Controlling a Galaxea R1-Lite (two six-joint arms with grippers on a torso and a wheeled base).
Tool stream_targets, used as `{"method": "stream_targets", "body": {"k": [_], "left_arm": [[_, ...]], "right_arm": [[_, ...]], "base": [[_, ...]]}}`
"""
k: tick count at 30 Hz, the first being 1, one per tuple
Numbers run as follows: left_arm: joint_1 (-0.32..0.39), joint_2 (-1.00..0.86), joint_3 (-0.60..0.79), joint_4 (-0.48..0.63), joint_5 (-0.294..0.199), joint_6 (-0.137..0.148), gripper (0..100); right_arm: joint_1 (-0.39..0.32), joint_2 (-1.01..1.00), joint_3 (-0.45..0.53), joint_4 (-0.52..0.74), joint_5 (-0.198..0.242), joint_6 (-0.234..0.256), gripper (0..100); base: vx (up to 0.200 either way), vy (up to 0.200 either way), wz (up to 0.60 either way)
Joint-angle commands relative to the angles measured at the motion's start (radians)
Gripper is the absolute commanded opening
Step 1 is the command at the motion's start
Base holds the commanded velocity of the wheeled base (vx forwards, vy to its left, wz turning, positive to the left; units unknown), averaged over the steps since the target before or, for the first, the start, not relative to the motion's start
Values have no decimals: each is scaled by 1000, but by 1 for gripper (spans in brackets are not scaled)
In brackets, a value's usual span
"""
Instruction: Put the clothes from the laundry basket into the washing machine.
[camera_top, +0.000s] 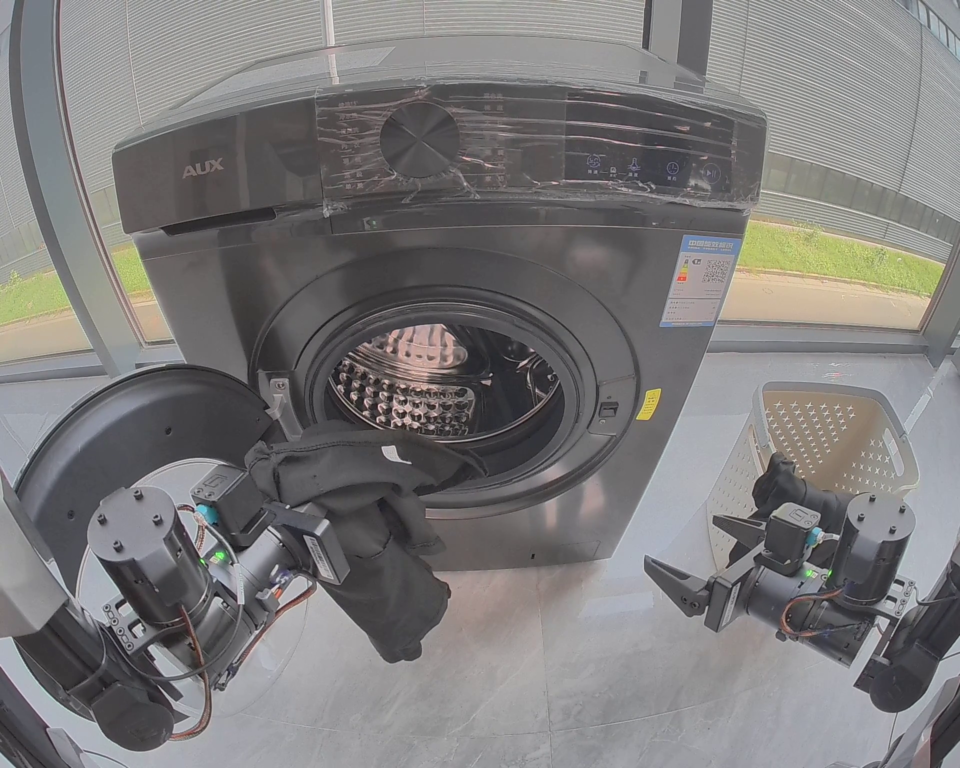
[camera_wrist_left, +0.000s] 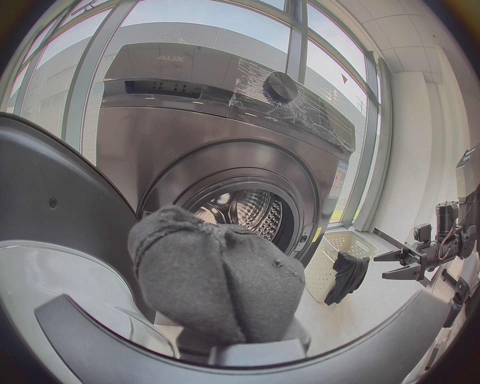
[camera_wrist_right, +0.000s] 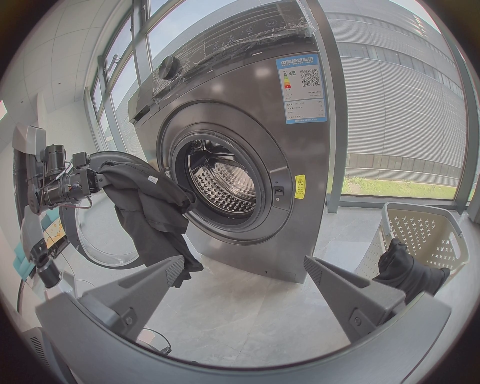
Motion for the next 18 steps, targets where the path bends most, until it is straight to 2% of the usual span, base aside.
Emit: {"method": "stream_targets", "body": {"k": [1,18], "left_arm": [[1,8,-1,-1,6,5,0],[-8,33,12,-1,13,-3,0]], "right_arm": [[1,0,0,1,0,0,100],[0,0,-26,-5,-16,1,100]], "base": [[0,0,0],[0,0,0]]}}
